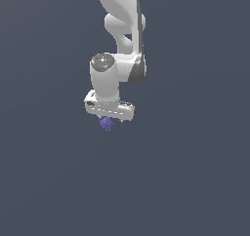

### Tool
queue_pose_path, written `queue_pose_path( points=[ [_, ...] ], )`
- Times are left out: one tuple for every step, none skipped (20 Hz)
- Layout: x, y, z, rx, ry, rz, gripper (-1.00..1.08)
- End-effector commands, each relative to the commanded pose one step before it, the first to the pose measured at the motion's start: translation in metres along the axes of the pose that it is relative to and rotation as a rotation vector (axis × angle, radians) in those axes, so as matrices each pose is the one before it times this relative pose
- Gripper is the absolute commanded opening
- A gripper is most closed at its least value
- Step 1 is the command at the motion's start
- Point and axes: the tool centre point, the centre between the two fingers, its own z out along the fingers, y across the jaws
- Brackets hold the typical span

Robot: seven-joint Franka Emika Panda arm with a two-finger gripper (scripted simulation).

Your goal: Pick up the object and move it to a goal position.

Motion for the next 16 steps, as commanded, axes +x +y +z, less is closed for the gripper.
queue_pose_path(
  points=[
    [-0.00919, 0.01565, 0.01298, 0.00202, -0.00181, 0.07862, 1.00],
    [-0.00296, 0.00563, 0.00436, 0.00048, -0.00046, 0.02751, 1.00],
    [-0.00262, 0.00517, 0.00389, 0.00031, -0.00038, 0.02495, 1.00],
    [-0.00230, 0.00470, 0.00343, 0.00018, -0.00031, 0.02238, 1.00],
    [-0.00199, 0.00420, 0.00299, 0.00008, -0.00024, 0.01979, 1.00],
    [-0.00170, 0.00367, 0.00257, 0.00000, -0.00019, 0.01718, 1.00],
    [-0.00141, 0.00313, 0.00215, -0.00004, -0.00015, 0.01455, 1.00],
    [-0.00114, 0.00259, 0.00175, -0.00006, -0.00011, 0.01194, 1.00],
    [-0.00088, 0.00201, 0.00135, -0.00007, -0.00008, 0.00926, 1.00],
    [-0.00062, 0.00145, 0.00096, -0.00006, -0.00005, 0.00664, 1.00],
    [-0.00037, 0.00088, 0.00057, -0.00004, -0.00003, 0.00400, 1.00],
    [-0.00011, 0.00032, 0.00019, -0.00001, -0.00001, 0.00138, 1.00],
    [0.00060, -0.00117, -0.00081, -0.00039, -0.00082, -0.00745, 1.00],
    [-0.00002, -0.00002, 0.00034, 0.00000, 0.00000, 0.00000, 1.00],
    [-0.00006, -0.00005, 0.00103, 0.00000, 0.00000, 0.00000, 1.00],
    [-0.00011, -0.00008, 0.00171, 0.00000, 0.00000, 0.00000, 1.00]
  ],
)
